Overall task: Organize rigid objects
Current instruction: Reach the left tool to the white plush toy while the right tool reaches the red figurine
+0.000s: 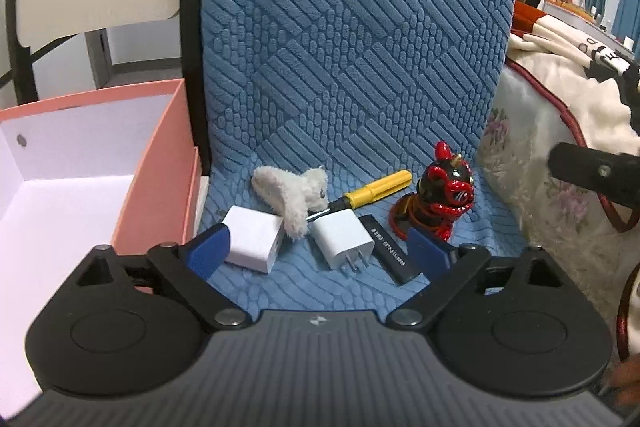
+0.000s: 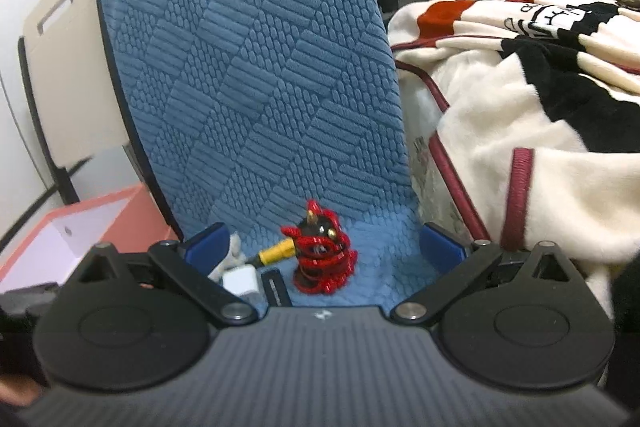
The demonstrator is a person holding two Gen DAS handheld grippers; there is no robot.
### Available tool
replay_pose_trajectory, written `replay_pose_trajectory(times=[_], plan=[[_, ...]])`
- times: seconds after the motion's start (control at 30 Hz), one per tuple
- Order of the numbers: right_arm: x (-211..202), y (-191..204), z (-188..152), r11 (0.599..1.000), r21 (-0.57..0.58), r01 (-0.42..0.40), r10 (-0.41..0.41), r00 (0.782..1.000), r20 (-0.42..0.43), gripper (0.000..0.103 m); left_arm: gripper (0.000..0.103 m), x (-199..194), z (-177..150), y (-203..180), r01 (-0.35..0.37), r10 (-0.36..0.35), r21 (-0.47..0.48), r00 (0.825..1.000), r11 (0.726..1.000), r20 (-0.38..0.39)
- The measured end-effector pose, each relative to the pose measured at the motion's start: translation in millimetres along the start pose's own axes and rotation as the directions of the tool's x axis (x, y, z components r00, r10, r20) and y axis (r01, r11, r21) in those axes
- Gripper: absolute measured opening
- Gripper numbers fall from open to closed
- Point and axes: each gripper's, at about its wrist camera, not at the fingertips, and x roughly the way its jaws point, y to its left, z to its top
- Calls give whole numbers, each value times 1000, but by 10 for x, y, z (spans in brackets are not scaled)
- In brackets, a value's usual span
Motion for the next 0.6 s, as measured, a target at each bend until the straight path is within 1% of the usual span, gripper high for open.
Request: replay_pose_trajectory(times=[0.07,0.13,0.23,0.33,0.4,0.5,0.57,0.6], plan=[[96,-49,-15,999,37,-13,13,1000,6,103,84,57,6,-15,2,-2,15,1000,1000,5],[206,-122,-12,996,81,-29,30,999,-13,103,79,108,14,-35,9,-9,27,1000,1000,7],[355,-186,4,993,111,-39,42,999,-29,103,71,193,27,-81,16,-17,52,1000,998,15],[548,-181,-4,993,102,-50,58,995,-79,103,63,333,46,-142,1,-2,83,1000,997,17],[683,-151,-6,995,93,-44,54,992,-114,103,58,427,68,-143,-6,5,75,1000,997,9],[886,-121,-22,991,111,-81,100,979,-175,103,54,562,93,-108,-19,19,47,1000,999,-9],[988,-65,-36,993,89,-77,94,976,-197,99,49,642,96,-84,-32,33,42,999,999,-26],[1039,-43,-46,995,71,-65,79,975,-206,99,48,680,93,-75,-39,40,38,999,999,-34]])
